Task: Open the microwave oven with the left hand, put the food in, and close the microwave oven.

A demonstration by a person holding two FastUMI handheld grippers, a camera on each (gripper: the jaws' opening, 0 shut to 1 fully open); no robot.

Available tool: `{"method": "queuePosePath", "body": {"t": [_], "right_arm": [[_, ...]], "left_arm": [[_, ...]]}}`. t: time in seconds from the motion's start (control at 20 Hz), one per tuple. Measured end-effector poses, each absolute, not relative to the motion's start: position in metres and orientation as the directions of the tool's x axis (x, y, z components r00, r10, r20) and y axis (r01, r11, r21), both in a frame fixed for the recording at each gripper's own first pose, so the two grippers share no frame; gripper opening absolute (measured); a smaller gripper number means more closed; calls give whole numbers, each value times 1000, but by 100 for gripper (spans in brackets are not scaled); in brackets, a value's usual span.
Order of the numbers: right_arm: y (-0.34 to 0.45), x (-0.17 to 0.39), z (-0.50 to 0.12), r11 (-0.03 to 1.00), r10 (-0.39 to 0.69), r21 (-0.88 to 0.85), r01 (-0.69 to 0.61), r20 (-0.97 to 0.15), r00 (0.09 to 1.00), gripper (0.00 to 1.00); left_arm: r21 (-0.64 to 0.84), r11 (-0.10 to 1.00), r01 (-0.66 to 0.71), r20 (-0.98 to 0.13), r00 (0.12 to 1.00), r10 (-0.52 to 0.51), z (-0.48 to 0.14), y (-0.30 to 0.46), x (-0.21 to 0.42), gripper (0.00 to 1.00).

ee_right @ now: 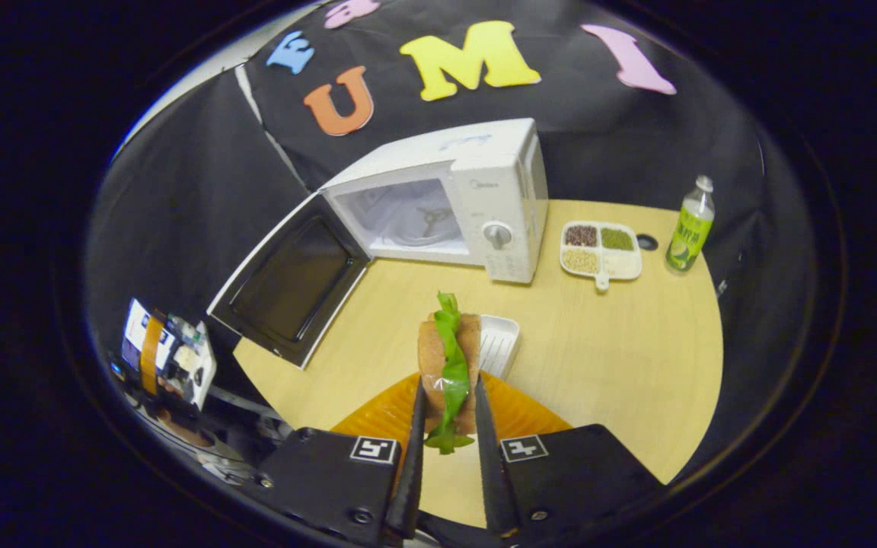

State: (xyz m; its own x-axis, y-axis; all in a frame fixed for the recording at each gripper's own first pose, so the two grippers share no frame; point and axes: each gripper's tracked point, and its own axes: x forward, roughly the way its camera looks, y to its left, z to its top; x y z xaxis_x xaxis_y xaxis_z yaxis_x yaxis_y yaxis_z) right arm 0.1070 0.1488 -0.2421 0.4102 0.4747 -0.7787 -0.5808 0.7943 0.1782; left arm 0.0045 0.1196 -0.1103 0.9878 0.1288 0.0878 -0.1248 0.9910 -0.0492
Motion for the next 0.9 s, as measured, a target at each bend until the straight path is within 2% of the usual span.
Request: {"method": "queuePosePath", "body": {"t": [0.1, 0.15, 0.2, 0.35, 0.5, 0.55, 0.6, 0.9], "right_arm": [[163, 100, -235, 790, 440, 76, -608, -761, 476, 36], [172, 96, -231, 787, 428, 33, -616, -749, 506, 28], [181, 94, -229, 782, 423, -2, -623, -733, 533, 36], [215, 94, -223, 775, 436, -60, -630, -670, 601, 36], [253, 107, -229, 788, 468, -55, -613, -593, 655, 36], [267, 111, -231, 788, 489, -38, -614, -567, 663, 29], [281, 116, -234, 783, 513, -24, -621, -540, 667, 36], [339, 149, -266, 789, 543, -21, -614, -445, 713, 36]], "left_arm": [[-46, 992, -120, 83, 989, 123, -116, 123, 4, 97], [-45, 991, -123, 82, 989, 127, -118, 126, 1, 97], [-50, 991, -128, 83, 988, 131, -119, 130, 1, 97], [-90, 988, -122, 83, 988, 130, -123, 138, -3, 97], [-101, 983, -152, 78, 984, 160, -126, 157, -8, 96], [-103, 981, -164, 74, 982, 172, -128, 163, -9, 96], [-110, 979, -172, 72, 981, 181, -129, 168, -9, 95], [-186, 964, -189, 60, 977, 203, -136, 187, -10, 95]]}}
